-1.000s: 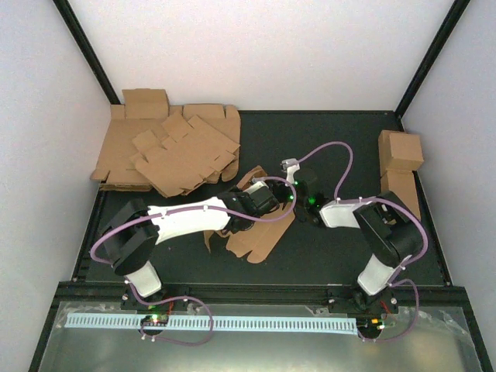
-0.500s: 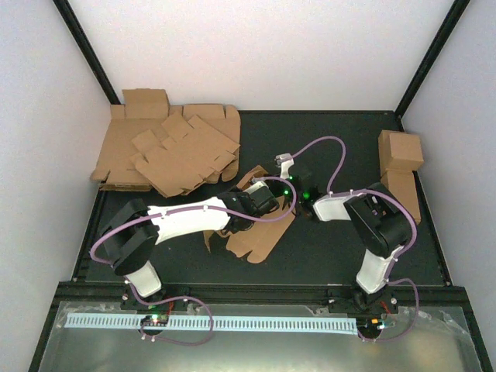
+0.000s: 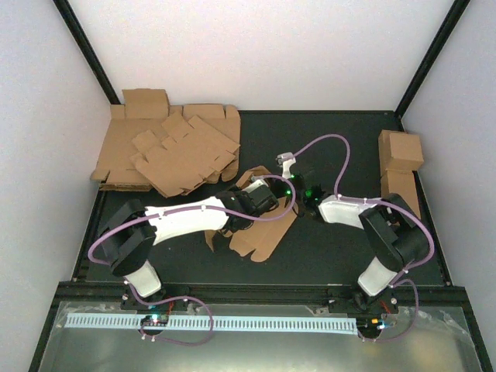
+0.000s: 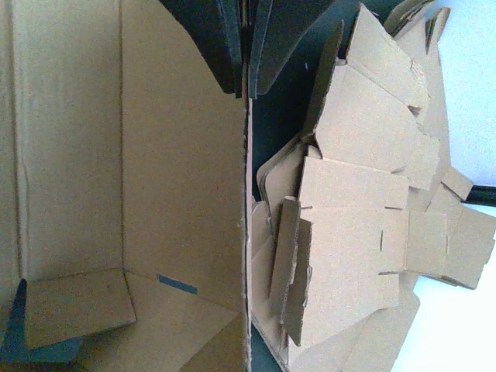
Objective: Fold the paper box
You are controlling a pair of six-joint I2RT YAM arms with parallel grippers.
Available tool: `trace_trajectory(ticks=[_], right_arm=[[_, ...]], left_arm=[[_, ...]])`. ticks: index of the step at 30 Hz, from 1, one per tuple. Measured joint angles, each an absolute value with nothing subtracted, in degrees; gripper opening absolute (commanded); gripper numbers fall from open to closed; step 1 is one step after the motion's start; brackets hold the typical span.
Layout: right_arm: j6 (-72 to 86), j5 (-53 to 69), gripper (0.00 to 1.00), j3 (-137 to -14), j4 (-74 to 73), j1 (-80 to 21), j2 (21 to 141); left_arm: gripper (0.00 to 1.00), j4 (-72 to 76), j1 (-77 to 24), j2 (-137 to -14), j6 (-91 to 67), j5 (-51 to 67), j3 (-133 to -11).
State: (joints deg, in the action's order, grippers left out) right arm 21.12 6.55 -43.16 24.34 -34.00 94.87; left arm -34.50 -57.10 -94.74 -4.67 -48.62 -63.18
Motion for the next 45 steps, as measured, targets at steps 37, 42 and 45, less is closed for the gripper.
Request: trace_trajectory(ticks=[37,42,45], right_arm=[[34.3,6.6,0.08,-33.8,30.0,-39.3,92.2],[35.0,6.5,0.10,-32.2,31.7,-39.4,92.6],[35.1,6.4,0.10,-31.4,32.2,-39.4,92.6]], left_arm=[[0.05,-37.2,-60.2,-96.9,-7.6,-50.0,-63.2],[0.06,-37.9,-62.4,-99.5,-8.9,-53.1,-63.7],[0.13,-38.7,-63.2,-100.6,-10.0,-54.7,-64.1]])
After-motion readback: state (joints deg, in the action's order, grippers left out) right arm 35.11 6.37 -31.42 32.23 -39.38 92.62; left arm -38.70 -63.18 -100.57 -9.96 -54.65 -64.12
